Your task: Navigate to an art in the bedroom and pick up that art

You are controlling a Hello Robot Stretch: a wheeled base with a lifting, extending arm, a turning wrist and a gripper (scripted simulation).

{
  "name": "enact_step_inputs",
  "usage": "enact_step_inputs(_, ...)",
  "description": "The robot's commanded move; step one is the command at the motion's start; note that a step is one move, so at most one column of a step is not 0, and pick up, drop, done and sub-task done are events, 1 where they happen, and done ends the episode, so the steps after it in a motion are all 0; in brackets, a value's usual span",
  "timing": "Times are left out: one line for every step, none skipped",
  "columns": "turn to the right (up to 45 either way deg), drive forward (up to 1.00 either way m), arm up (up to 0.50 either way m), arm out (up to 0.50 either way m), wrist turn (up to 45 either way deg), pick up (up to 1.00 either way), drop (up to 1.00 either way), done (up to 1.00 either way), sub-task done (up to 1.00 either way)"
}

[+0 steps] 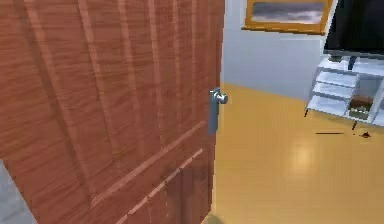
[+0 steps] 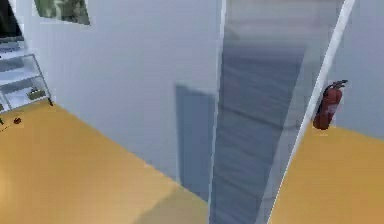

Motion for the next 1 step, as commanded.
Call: enact_step_inputs(36.0, 0.00, 0.00, 0.00, 0.0, 0.00, 0.00, 0.00, 0.00)
